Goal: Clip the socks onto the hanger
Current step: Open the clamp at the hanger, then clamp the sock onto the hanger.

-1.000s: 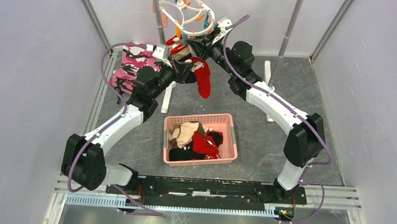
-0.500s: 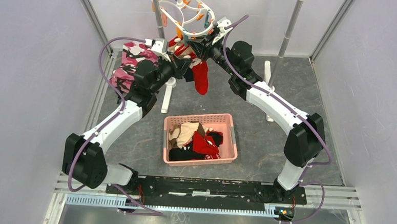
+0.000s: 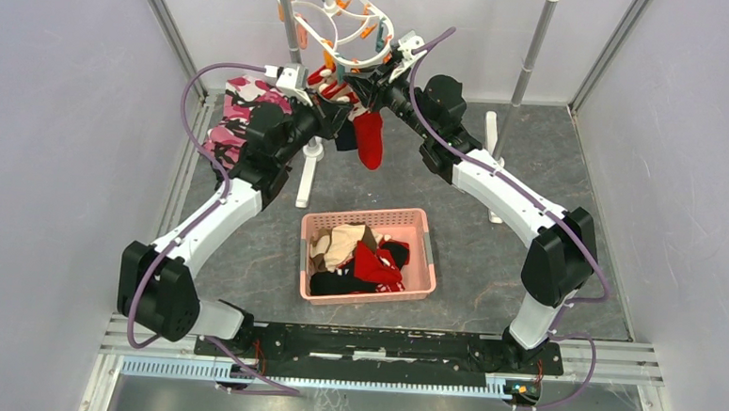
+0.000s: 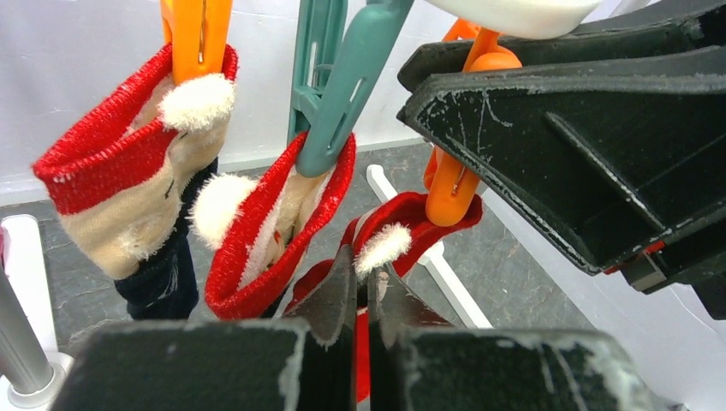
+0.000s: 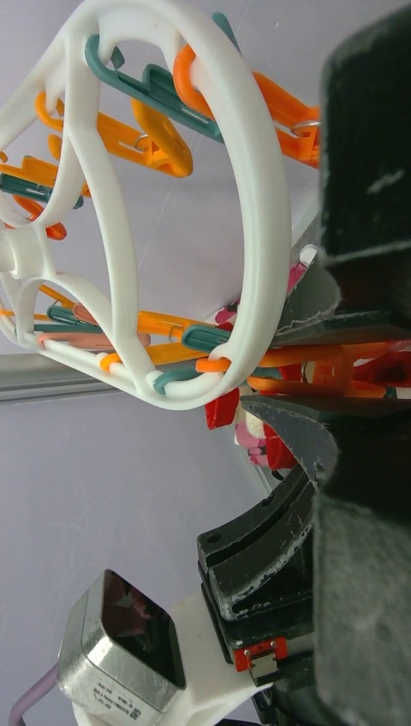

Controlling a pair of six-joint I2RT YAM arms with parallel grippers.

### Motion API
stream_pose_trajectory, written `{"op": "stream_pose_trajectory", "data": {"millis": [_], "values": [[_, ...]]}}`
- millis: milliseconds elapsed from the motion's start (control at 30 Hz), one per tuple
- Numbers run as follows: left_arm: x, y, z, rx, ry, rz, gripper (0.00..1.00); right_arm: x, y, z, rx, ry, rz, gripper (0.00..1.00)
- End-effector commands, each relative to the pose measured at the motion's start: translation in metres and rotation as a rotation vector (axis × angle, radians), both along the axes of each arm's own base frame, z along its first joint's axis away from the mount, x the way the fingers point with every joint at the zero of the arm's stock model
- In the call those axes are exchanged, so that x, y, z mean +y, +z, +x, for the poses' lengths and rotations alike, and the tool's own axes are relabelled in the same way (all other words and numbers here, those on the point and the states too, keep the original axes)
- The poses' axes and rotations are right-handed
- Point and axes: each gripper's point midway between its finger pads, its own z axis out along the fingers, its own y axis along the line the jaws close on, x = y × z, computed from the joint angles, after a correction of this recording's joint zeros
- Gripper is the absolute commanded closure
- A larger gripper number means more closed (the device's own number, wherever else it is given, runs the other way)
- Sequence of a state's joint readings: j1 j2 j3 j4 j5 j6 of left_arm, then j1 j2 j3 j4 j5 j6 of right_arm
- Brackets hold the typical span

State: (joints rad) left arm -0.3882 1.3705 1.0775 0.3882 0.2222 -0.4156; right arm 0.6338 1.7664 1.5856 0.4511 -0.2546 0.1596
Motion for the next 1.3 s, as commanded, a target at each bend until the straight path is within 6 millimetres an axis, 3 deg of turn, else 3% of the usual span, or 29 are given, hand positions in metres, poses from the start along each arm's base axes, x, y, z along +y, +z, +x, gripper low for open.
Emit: {"op": "stream_pose_trajectory", "data": {"millis": [0,700,967,1033,1200,1267], "values": [[-0.004,0.019,0.002,-0.009,-0.028,-0.036,0.98,-0.003,0.035,-0.011,-0.068,0.021,0.027,0.98],[-0.006,0.052,-0.023,-0.078,-0.098,-0.073,0.98,-0.010,0.030,-0.003,-0.084,-0.042,-0.016,0.98],[-0.006,0.052,-0.019,-0.074,-0.094,-0.074,0.98,-0.009,0.032,-0.007,-0.102,-0.021,-0.028,0.97],[-0.007,0.051,-0.017,-0.070,-0.097,-0.076,0.98,-0.008,0.032,-0.009,-0.106,-0.013,-0.032,0.89],[-0.007,0.052,-0.016,-0.071,-0.094,-0.079,0.98,-0.008,0.033,-0.012,-0.114,-0.004,-0.033,0.55],[-0.006,0.052,-0.015,-0.071,-0.091,-0.079,0.98,-0.009,0.035,-0.013,-0.117,-0.004,-0.031,0.48]]}}
